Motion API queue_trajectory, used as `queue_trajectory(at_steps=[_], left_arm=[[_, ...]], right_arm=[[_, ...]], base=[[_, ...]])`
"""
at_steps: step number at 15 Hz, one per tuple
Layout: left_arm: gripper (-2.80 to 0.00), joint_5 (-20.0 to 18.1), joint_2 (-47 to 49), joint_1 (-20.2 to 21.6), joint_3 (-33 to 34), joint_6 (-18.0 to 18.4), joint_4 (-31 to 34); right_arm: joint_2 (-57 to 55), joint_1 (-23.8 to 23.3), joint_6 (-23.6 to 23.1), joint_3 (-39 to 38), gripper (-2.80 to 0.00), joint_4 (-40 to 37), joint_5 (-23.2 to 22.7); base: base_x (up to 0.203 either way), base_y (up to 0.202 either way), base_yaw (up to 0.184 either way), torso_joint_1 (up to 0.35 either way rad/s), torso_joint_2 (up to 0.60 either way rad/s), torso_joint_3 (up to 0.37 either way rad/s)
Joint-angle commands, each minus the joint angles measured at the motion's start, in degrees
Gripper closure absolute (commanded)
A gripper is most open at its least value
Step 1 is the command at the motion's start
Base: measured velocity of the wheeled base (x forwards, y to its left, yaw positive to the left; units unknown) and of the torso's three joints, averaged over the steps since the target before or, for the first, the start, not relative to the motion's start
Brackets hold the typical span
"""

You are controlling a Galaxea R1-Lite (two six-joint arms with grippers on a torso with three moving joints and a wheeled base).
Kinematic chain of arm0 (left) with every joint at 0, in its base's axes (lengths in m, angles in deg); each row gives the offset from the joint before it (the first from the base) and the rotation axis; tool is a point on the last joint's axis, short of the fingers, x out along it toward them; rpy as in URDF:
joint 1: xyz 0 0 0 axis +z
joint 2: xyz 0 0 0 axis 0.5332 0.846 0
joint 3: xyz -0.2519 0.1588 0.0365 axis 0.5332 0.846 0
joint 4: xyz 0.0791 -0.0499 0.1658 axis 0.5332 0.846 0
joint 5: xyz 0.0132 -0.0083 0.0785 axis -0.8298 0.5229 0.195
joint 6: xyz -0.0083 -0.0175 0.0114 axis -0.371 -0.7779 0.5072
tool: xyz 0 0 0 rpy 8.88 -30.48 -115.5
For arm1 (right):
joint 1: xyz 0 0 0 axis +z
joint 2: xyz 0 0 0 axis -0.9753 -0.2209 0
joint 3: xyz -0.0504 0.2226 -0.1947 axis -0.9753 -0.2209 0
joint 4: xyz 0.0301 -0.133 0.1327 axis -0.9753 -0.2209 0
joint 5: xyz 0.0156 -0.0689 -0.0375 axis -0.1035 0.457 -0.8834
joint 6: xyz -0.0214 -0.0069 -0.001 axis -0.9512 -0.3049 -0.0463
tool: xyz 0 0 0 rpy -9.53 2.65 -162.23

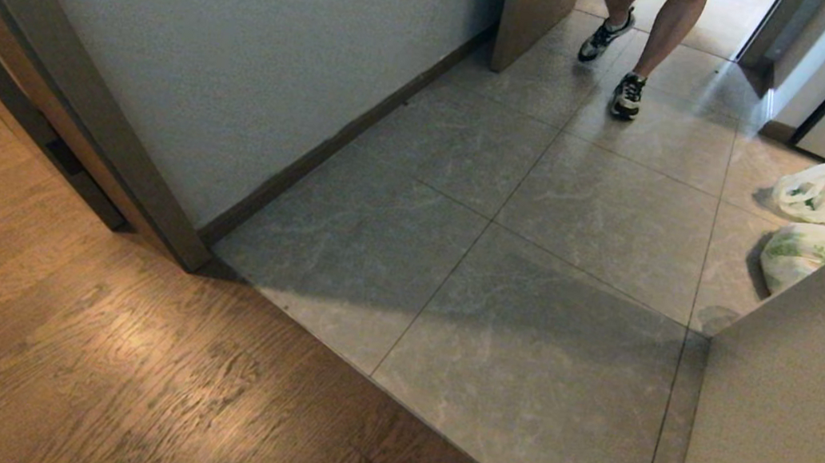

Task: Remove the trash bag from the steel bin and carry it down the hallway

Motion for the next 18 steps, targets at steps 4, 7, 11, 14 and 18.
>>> queue_trajectory(at_steps=[4,7,11,14,18], left_arm=[[0.0,0.01,0.0,0.01,0.0,0.0,-0.04],[0.0,0.01,0.0,0.01,0.0,0.0,-0.04],[0.0,0.01,0.0,0.01,0.0,0.0,-0.04],[0.0,0.01,0.0,0.01,0.0,0.0,-0.04],[0.0,0.01,0.0,0.01,0.0,0.0,-0.04]], right_arm=[[-0.09,-0.03,-0.03,0.0,0.0,0.02,-0.02],[0.0,0.01,-0.03,0.0,0.0,0.02,-0.02],[0.0,-0.07,-0.03,0.0,0.0,0.02,-0.02],[0.0,-0.05,-0.07,0.0,0.0,0.02,0.06],[0.0,-0.07,-0.03,0.0,0.0,0.02,0.07]], base=[[-0.003,0.005,-0.089,0.001,0.0,0.001],[-0.001,0.009,-0.175,0.004,0.0,0.004],[0.001,0.008,-0.171,0.002,0.0,0.003],[0.001,0.008,-0.164,0.003,0.0,0.004],[0.0,0.002,-0.047,-0.002,0.0,0.001]])
